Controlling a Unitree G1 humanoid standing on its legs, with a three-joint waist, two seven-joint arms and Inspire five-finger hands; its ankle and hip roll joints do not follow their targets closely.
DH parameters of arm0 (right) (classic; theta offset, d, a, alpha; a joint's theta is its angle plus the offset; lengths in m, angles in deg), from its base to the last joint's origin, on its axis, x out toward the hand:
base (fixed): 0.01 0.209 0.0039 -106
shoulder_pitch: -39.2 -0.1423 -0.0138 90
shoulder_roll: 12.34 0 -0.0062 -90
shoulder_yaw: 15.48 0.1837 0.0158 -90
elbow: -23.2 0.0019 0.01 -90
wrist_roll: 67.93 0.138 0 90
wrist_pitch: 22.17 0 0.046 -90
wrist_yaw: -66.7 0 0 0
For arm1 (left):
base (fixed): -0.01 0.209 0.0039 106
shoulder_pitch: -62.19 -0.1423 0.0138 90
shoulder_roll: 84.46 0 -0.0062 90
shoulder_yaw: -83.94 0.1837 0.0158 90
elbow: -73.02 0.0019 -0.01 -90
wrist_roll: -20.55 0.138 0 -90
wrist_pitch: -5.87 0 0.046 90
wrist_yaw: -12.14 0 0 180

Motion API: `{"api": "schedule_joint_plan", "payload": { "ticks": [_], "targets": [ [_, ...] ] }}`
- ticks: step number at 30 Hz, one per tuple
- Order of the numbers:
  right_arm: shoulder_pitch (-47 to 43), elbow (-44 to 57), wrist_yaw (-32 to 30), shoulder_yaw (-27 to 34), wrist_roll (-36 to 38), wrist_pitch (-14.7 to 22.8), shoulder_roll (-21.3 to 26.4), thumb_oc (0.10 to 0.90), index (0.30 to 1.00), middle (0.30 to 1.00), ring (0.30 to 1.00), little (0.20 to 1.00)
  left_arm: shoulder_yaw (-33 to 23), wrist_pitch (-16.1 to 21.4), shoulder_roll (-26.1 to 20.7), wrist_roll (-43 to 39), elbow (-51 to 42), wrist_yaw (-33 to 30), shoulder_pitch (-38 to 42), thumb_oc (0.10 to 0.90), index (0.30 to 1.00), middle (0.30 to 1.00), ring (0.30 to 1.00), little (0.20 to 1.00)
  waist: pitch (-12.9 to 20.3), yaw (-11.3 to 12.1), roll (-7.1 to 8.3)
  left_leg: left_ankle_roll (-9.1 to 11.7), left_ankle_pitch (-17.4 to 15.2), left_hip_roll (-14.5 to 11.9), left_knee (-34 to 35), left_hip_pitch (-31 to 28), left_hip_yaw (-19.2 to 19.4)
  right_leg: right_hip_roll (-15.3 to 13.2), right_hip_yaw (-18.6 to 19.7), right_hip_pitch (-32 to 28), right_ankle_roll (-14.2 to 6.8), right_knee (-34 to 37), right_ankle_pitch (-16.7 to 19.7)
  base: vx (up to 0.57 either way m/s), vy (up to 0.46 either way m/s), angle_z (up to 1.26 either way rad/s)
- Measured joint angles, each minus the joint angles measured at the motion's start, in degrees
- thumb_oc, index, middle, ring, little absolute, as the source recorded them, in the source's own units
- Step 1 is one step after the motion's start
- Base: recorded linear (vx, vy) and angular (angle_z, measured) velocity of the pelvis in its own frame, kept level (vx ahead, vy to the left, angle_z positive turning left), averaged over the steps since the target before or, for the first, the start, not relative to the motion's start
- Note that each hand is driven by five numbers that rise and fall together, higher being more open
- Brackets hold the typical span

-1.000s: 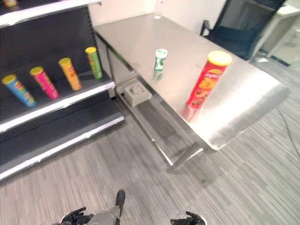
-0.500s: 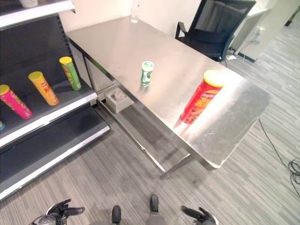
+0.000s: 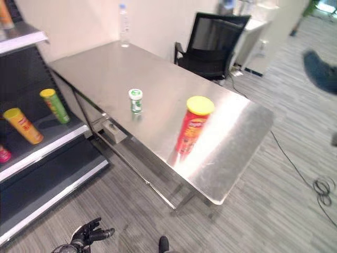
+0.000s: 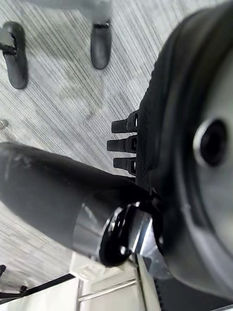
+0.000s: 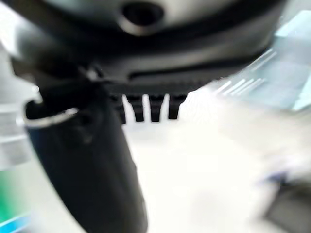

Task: Put the goods on the table back onto the shelves and tidy them up.

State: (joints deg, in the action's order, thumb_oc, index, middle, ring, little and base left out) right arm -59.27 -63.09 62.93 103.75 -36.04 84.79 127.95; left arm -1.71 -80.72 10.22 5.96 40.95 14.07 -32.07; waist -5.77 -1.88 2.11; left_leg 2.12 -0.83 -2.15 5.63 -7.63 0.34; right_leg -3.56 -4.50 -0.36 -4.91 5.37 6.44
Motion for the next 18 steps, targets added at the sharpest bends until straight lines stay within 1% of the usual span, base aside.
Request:
{"api": "schedule_joint_plan", "payload": {
  "ticks": [1,2,4,5,6,7,8,9,10,11,13,16,17,18],
  "targets": [
    [-0.44,-0.71,0.06,-0.03,0.34,0.80,1.40,0.800,0.900,0.900,0.900,0.900,0.02,0.04,-0.09,0.11,0.21,-0.03,-0.58,0.800,0.900,0.900,0.900,0.900,0.05,0.36,0.08,-0.03,0.13,0.12,0.00,0.02,-0.04,-0.15,-0.11,0.01,0.00,0.00,0.01,0.00,0.018,0.15],
    [-1.23,-1.56,0.30,-0.09,2.20,1.83,2.92,0.800,0.900,0.900,0.900,0.900,0.02,0.00,-0.37,0.07,0.63,-0.07,-1.62,0.800,0.900,0.900,0.900,0.900,0.27,0.94,0.43,-0.05,0.14,0.23,-0.02,0.34,-0.08,-0.28,-0.15,0.02,0.13,0.00,0.12,-0.01,0.011,0.06],
    [-3.30,-5.14,0.78,-0.24,4.89,2.98,4.63,0.800,0.900,0.900,0.900,0.900,-0.03,-0.13,-1.29,-0.01,1.27,-0.19,-3.13,0.800,0.900,0.900,0.900,0.900,0.69,1.10,0.89,-0.08,0.23,0.36,-0.04,0.27,-0.26,-0.45,-0.39,0.02,0.27,0.00,0.22,-0.01,0.006,0.07],
    [-8.85,-10.71,2.23,-3.05,11.70,3.45,4.74,0.800,0.900,0.900,0.900,0.900,0.00,-0.11,-2.36,0.01,2.91,-0.46,-4.19,0.800,0.900,0.900,0.900,0.900,1.62,0.79,1.50,-0.09,0.27,0.56,-0.06,0.65,-0.43,-0.69,-0.64,0.22,0.19,0.02,0.17,-0.02,0.008,0.10],
    [-9.70,-13.26,2.76,-3.14,15.19,3.33,4.74,0.800,0.900,0.900,0.900,0.900,0.00,-0.15,-2.66,-0.04,2.97,-0.42,-4.63,0.800,0.900,0.900,0.900,0.900,2.00,0.92,1.63,-0.09,0.28,0.67,-0.06,0.56,-0.69,-0.82,-0.79,0.23,0.19,0.01,0.17,-0.01,0.006,0.09],
    [-10.29,-15.38,3.28,-3.43,17.28,3.21,4.74,0.800,0.900,0.900,0.900,0.900,-0.02,-0.11,-2.80,-0.04,2.98,-0.43,-4.81,0.800,0.900,0.900,0.900,0.900,2.16,1.04,1.69,-0.09,0.28,0.75,-0.06,0.50,-0.76,-0.93,-1.05,0.19,0.19,0.01,0.17,-0.02,0.011,0.07],
    [-10.29,-15.38,3.28,-3.43,17.28,3.21,4.74,0.800,0.900,0.900,0.900,0.900,-0.02,-0.11,-2.80,-0.04,2.98,-0.43,-4.81,0.800,0.900,0.900,0.900,0.900,2.16,1.04,1.69,-0.09,0.28,0.75,-0.06,0.50,-0.76,-0.93,-1.05,0.19,0.19,0.01,0.17,0.00,0.000,0.00],
    [-12.37,-19.12,5.52,-6.92,22.66,1.27,4.74,0.800,0.900,0.900,0.900,0.900,-0.04,-0.04,-2.78,-0.07,2.90,-0.32,-5.00,0.800,0.900,0.900,0.900,0.900,2.29,0.99,1.56,-0.09,0.27,0.98,-0.06,0.38,-0.74,-1.17,-1.29,0.07,0.17,0.00,0.18,0.00,0.000,0.00],
    [-12.31,-19.31,6.46,-8.71,23.92,0.09,4.75,0.800,0.900,0.900,0.900,0.900,-0.03,0.05,-2.78,-0.08,2.80,-0.26,-4.96,0.800,0.900,0.900,0.900,0.900,2.33,0.79,1.41,-0.09,0.27,1.00,-0.04,0.36,-0.73,-1.21,-1.32,0.08,0.16,0.00,0.17,0.00,0.000,0.00],
    [-10.69,-18.40,9.69,-12.12,25.71,-2.26,4.74,0.800,0.900,0.900,0.900,0.900,-0.05,0.06,-2.72,-0.08,2.83,-0.09,-4.97,0.800,0.900,0.900,0.900,0.900,2.36,0.37,1.19,-0.08,0.27,0.97,-0.04,0.33,-0.70,-1.18,-1.33,0.06,0.16,0.00,0.18,0.00,0.000,0.00],
    [-6.38,-16.51,14.25,-12.84,27.42,-4.62,4.74,0.800,0.900,0.900,0.900,0.900,-0.03,0.35,-2.41,-0.09,2.69,0.13,-4.39,0.800,0.900,0.900,0.900,0.900,2.28,0.41,0.96,-0.06,0.26,0.91,0.00,0.86,-0.86,-1.17,-1.49,0.09,0.10,0.01,0.13,-0.01,0.003,0.02],
    [0.92,-12.76,19.86,-13.17,27.86,-8.31,4.77,0.800,0.900,0.900,0.900,0.900,-0.04,0.55,-1.72,-0.02,2.62,0.60,-4.31,0.800,0.900,0.900,0.900,0.900,2.22,0.37,0.57,-0.04,0.23,0.85,0.20,0.92,-0.86,-1.14,-1.56,0.13,-0.40,0.01,-0.24,0.00,0.000,0.00],
    [4.01,-10.69,21.34,-12.82,27.84,-9.77,5.25,0.800,0.900,0.900,0.900,0.900,-0.09,0.57,-1.39,0.04,2.50,1.21,-4.47,0.800,0.900,0.900,0.900,0.900,2.19,0.09,0.42,-0.04,0.23,0.89,0.11,1.10,-0.87,-1.19,-1.56,0.33,-0.41,0.01,-0.25,0.00,0.000,0.00],
    [8.29,-6.97,24.12,-12.86,27.66,-11.61,6.12,0.800,0.900,0.900,0.900,0.900,-0.09,0.58,-1.26,0.14,2.34,2.03,-5.18,0.800,0.900,0.900,0.900,0.900,2.09,-0.70,0.23,-0.04,0.22,0.88,0.18,1.15,-0.82,-1.17,-1.48,0.44,-0.44,0.00,-0.27,0.00,0.000,0.00]
  ]
}}
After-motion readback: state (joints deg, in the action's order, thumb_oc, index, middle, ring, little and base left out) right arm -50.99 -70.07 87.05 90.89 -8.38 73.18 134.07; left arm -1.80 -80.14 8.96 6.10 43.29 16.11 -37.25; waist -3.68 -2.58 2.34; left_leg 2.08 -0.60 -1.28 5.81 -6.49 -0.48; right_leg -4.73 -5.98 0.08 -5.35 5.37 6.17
